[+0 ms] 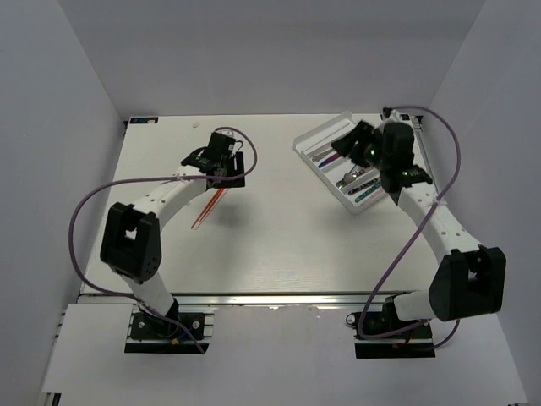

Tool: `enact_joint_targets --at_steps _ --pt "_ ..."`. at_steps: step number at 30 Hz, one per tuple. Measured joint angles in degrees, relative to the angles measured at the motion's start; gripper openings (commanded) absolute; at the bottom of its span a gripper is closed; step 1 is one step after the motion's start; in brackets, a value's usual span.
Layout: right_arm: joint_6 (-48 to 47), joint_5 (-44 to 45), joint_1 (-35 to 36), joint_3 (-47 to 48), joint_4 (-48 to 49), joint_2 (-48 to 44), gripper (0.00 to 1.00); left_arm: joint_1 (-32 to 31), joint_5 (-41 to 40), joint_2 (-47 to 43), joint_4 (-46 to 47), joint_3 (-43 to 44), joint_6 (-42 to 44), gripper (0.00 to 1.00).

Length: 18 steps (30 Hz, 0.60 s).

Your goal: Sort the eating utensils into containers

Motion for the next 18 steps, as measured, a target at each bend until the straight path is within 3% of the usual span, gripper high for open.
enact_joint_targets --at_steps 3,7,9,18 --pt "-1.53 -4.61 -0.04 -10.14 -0.26 -1.73 0.60 0.00 3.52 6.45 0.22 7.13 2.97 0.76" --pt "-3.85 -8.07 -0.02 -14.34 -4.17 0.59 0.60 0.00 5.33 13.86 1.27 14.01 6.80 0.70" --pt "-4.59 -8.98 -0.04 -15.02 -4.44 0.22 0.60 0.00 5.84 17.29 0.98 16.68 8.87 0.60" --pt "-5.57 -11.19 -0.04 -15.89 -3.02 -2.95 0.61 0.13 5.68 27.30 0.28 22.69 18.12 0.60"
